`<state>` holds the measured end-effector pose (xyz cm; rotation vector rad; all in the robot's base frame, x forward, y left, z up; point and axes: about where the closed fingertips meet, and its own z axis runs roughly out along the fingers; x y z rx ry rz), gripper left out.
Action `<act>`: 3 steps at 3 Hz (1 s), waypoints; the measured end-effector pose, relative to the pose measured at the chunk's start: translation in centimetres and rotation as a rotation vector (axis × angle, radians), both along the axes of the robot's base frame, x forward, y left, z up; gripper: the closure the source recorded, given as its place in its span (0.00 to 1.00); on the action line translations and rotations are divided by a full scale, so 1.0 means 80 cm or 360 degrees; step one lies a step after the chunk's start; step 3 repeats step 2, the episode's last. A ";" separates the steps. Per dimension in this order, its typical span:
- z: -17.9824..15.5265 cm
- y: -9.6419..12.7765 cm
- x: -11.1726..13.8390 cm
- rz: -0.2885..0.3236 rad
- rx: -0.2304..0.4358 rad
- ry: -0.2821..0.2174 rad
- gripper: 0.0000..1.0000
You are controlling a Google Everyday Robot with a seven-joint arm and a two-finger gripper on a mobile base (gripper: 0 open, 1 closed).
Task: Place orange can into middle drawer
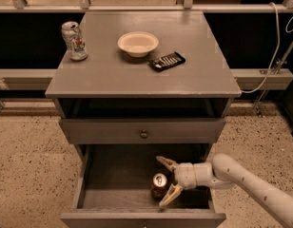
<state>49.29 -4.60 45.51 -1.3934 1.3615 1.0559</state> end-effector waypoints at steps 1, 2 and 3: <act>0.035 -0.007 -0.020 0.0045 -0.0069 -0.0076 0.00; 0.077 -0.037 -0.047 0.0052 -0.0034 -0.0176 0.00; 0.077 -0.037 -0.047 0.0052 -0.0034 -0.0176 0.00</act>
Offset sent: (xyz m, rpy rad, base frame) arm -0.0545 -0.0554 0.0890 -0.0076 -0.1646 0.0258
